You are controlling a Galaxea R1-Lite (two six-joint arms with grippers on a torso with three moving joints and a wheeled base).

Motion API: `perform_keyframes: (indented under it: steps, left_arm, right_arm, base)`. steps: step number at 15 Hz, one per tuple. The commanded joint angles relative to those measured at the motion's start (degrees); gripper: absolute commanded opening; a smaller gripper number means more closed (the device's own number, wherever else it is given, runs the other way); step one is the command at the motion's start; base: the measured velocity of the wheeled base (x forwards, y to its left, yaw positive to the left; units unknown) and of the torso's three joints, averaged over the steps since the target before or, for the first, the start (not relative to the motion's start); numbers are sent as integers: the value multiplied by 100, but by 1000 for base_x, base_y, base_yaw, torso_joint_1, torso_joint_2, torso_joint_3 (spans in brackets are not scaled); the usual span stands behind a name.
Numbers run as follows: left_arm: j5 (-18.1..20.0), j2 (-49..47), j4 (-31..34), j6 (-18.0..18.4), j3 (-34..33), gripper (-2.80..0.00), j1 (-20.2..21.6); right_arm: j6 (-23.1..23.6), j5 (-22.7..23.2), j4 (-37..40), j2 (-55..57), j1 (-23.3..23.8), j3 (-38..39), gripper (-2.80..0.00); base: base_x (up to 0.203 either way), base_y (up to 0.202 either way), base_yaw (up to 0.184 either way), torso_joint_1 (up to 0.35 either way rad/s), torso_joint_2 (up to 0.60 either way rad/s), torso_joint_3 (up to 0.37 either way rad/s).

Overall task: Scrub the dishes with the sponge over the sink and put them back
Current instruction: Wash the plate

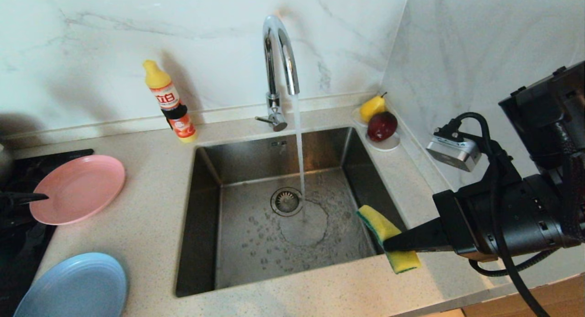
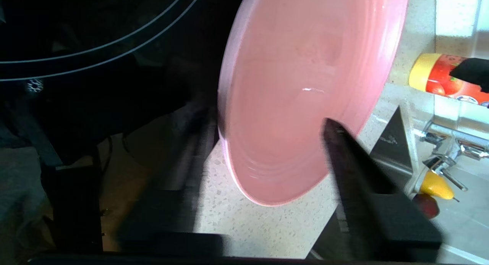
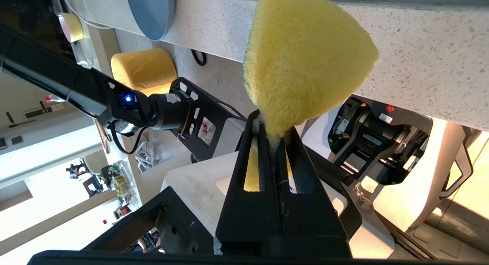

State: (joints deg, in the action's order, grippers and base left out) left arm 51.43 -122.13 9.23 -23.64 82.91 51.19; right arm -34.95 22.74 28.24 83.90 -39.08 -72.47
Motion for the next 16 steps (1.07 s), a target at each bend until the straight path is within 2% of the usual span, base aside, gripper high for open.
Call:
perform_keyframes:
  steps: [1,11,16]
  left_arm:
    - [25,-31,0,-9,6,-280,5]
    - [-30,-60,52,-55,148,-280,5]
    - [-915,-75,396,44,538,-280,5]
  right_arm:
    - [-21,20,15,3,-3,23,-280]
    - [-30,12,15,-32,24,84,-280]
    - [-30,12,15,-49,32,111,-280]
  base:
    - [0,0,0,0,0,0]
    - [0,0,0,0,0,0]
    - [0,0,0,0,0,0]
